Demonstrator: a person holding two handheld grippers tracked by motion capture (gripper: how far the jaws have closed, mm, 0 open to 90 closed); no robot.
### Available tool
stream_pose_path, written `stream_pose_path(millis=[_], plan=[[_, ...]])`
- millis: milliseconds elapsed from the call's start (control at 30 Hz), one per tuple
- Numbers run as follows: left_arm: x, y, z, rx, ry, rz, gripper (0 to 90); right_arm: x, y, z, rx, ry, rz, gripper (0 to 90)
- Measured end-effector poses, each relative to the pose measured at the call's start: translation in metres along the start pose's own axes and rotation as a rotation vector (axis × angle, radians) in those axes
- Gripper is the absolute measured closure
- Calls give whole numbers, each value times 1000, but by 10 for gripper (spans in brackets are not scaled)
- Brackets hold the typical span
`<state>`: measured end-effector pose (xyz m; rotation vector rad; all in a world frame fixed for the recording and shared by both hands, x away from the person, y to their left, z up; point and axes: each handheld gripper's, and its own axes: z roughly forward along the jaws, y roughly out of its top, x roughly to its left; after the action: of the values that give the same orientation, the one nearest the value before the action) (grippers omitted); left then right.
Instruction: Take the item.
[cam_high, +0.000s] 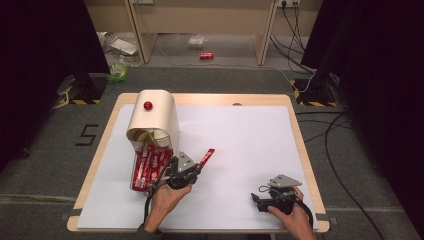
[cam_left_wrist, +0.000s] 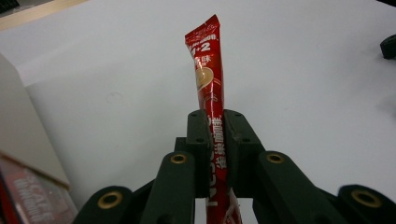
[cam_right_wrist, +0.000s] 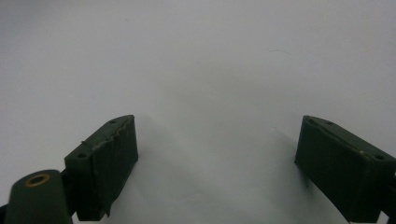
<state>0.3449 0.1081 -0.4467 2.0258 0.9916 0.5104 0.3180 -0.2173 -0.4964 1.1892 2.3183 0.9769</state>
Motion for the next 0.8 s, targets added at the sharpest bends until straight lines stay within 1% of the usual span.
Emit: stream_pose_path(millis=[33, 100, 267, 400, 433, 500, 533, 700, 733, 800], plan=[[-2, 1, 3, 7, 1, 6, 808, 0, 0, 0, 1, 1, 1, 132], [-2, 1, 6, 12, 9, 4, 808, 0, 0, 0, 1, 1, 1, 132], [-4, 1, 10, 21, -5, -2, 808, 0, 0, 0, 2, 1, 0, 132], [-7, 1, 14, 38, -6, 6, 807, 0, 0, 0, 2, 1, 3, 132], [-7, 2, 17, 40, 3, 9, 806, 0, 0, 0, 1, 1, 1, 132], [-8, 2, 20, 49, -2, 3, 806, 0, 0, 0, 0, 0, 0, 132], [-8, 2, 21, 54, -3, 7, 806, 0, 0, 0, 0, 0, 0, 132], [-9, 1, 25, 58, 3, 5, 806, 0, 0, 0, 2, 1, 0, 132], [-10, 1, 26, 58, -3, -1, 806, 0, 0, 0, 2, 1, 0, 132], [-11, 1, 27, 58, -6, 0, 805, 0, 0, 0, 1, 1, 1, 132]])
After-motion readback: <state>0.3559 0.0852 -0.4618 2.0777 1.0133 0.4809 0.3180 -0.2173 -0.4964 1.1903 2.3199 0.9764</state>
